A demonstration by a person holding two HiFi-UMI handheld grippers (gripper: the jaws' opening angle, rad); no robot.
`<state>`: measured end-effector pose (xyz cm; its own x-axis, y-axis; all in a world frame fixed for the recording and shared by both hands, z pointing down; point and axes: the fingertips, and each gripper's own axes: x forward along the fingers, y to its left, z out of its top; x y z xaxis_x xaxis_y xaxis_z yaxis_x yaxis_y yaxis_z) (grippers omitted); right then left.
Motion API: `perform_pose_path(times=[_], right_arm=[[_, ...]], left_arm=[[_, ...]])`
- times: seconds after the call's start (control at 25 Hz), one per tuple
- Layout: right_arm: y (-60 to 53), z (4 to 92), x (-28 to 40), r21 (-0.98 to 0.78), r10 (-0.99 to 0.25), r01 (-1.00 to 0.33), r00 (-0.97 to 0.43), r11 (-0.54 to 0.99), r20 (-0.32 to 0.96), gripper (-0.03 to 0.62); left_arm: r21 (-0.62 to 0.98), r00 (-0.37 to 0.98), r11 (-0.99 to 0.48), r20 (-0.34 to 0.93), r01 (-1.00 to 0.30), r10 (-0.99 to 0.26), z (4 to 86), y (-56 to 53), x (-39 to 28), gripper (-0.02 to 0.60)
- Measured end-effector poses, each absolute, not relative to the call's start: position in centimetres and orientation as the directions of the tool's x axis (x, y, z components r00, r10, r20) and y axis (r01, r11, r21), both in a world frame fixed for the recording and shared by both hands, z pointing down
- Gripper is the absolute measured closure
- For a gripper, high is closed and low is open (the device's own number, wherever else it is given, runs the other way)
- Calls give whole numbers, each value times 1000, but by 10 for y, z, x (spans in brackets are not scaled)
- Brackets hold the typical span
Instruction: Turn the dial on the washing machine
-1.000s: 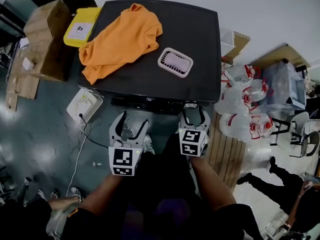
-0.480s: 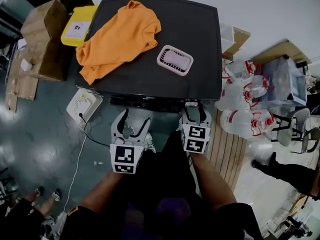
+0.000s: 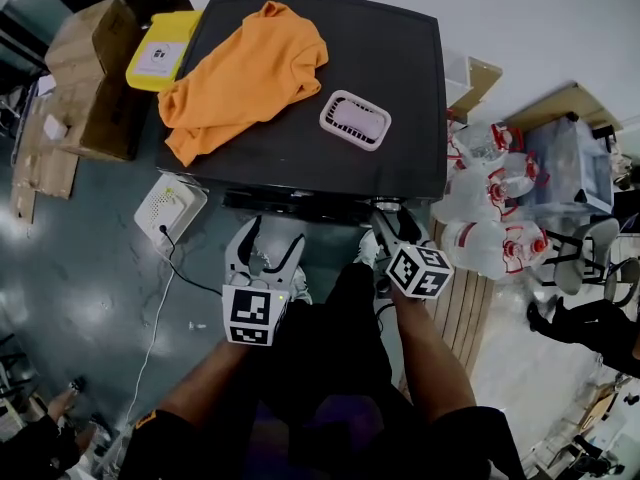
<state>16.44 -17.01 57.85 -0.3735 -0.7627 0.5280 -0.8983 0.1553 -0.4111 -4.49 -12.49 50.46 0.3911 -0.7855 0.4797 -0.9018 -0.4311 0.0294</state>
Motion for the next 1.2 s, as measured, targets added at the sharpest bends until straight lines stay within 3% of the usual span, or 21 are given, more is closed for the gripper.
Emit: perform_pose_path(times=[0.08,0.28,0.52,0.76,1.04,1.2], right_arm=[[-169,578,164,-335,-761,-927,-339,170,553,318],[-164,576,160,49,-771,-970,-157,237,617,307],[-166,571,153,238,-789,-931,-78,276,609,322],[-166,574,157,118,-783,-961,-127,249,609,329],[-167,576,163,-317,-754,-931,-340,182,562,329],[-167,576,164,-384,-742,-906,-381,179,552,327]], left_arm=[[24,389,-430,475,-903,-789,502,-125,-45,276],[16,385,-427,464,-904,-798,497,-122,-47,278],[5,386,-432,457,-902,-801,492,-118,-50,278],[6,388,-433,458,-901,-800,491,-116,-53,278],[28,399,-434,450,-900,-799,490,-118,-51,278],[34,407,-440,449,-897,-795,491,-119,-48,278]])
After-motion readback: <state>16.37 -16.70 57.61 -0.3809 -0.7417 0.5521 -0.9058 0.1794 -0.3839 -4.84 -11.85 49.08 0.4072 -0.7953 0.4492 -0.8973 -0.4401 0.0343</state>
